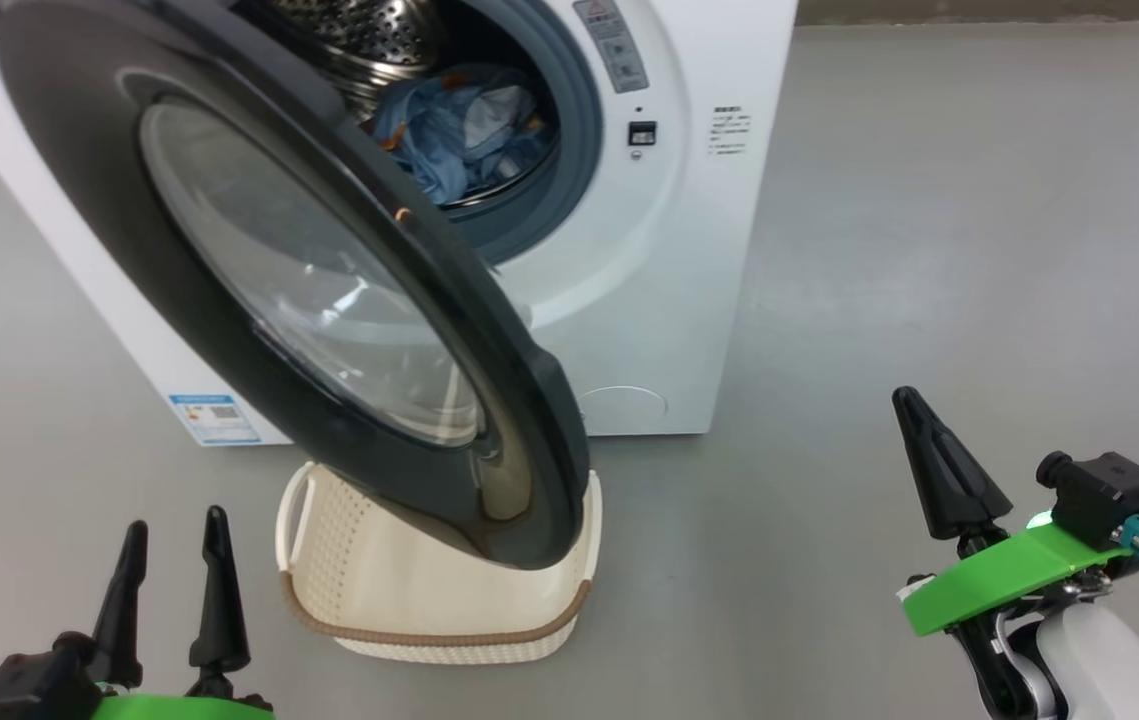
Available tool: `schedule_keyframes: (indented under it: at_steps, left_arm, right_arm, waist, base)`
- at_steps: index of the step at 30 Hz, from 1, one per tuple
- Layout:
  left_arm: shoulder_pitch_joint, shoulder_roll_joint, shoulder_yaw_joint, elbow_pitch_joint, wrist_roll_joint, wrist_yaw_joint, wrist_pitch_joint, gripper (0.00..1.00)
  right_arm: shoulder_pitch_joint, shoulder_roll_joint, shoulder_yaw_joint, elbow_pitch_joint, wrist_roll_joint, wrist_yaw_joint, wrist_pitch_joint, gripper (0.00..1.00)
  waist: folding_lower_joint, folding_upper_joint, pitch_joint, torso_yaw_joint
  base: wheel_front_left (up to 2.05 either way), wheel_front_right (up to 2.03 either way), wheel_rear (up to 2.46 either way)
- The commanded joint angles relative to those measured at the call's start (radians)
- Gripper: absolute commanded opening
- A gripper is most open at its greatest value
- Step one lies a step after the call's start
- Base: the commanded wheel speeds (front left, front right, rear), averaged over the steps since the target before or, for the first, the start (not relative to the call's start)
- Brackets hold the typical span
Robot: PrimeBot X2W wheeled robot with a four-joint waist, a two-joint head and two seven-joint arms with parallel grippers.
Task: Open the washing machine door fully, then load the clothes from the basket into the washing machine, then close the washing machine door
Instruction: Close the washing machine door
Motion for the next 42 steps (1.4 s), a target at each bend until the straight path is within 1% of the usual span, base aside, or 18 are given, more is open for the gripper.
schedule_keyframes:
  at_steps: [1,3,9,17,24,27,32,35,42]
  left_arm:
    - [-0.026,0.014,0.026,-0.025,0.014,-0.005,-0.01,1.0]
    - [-0.025,0.013,0.024,-0.023,0.013,-0.005,-0.01,1.0]
    - [-0.023,0.011,0.008,-0.015,0.014,-0.006,-0.01,1.0]
    - [-0.017,0.018,-0.013,-0.001,0.007,-0.006,-0.01,1.0]
    - [-0.015,0.028,-0.02,0.004,-0.001,-0.007,-0.01,1.0]
    - [-0.014,0.028,-0.024,0.005,-0.003,-0.007,-0.01,1.0]
    - [-0.012,0.026,-0.027,0.005,-0.007,-0.007,-0.01,1.0]
    - [-0.011,0.022,-0.026,0.007,-0.01,-0.007,-0.01,1.0]
    - [-0.021,0.011,-0.024,0.002,-0.015,-0.007,-0.01,1.0]
  right_arm:
    - [-0.055,-0.015,0.022,-0.045,-0.014,0.004,-0.008,0.0]
    - [-0.064,-0.013,0.023,-0.058,-0.012,0.004,-0.008,0.0]
    - [-0.108,0.009,0.033,-0.164,0.017,0.004,-0.008,0.0]
    - [-0.134,0.036,0.072,-0.277,0.048,0.004,-0.008,0.0]
    - [-0.142,0.048,0.121,-0.382,0.073,0.004,-0.008,0.0]
    - [-0.14,0.04,0.17,-0.401,0.077,0.004,-0.008,0.0]
    - [-0.139,0.002,0.292,-0.393,0.095,0.004,-0.008,0.0]
    - [-0.152,-0.037,0.381,-0.34,0.109,0.004,-0.008,0.0]
    - [-0.209,-0.081,0.485,-0.21,0.14,0.004,-0.008,0.0]
  waist:
    - [0.0,0.0,0.005,0.038]
    - [0.0,0.0,0.005,0.049]
    - [0.0,0.0,-0.004,0.121]
    - [0.0,0.0,-0.027,0.198]
    - [0.0,0.0,-0.034,0.23]
    - [0.0,0.0,-0.035,0.238]
    - [0.0,0.0,-0.032,0.246]
    - [0.0,0.0,-0.028,0.25]
    - [0.0,0.0,0.003,0.262]
  base:
    - [0.0,0.0,0.0]
    - [0.0,0.0,0.0]
    - [0.0,0.0,0.0]
    - [0.0,0.0,0.0]
    - [0.0,0.0,0.0]
    - [0.0,0.0,0.0]
    - [0.0,0.0,0.0]
    - [0.0,0.0,0.0]
    - [0.0,0.0,0.0]
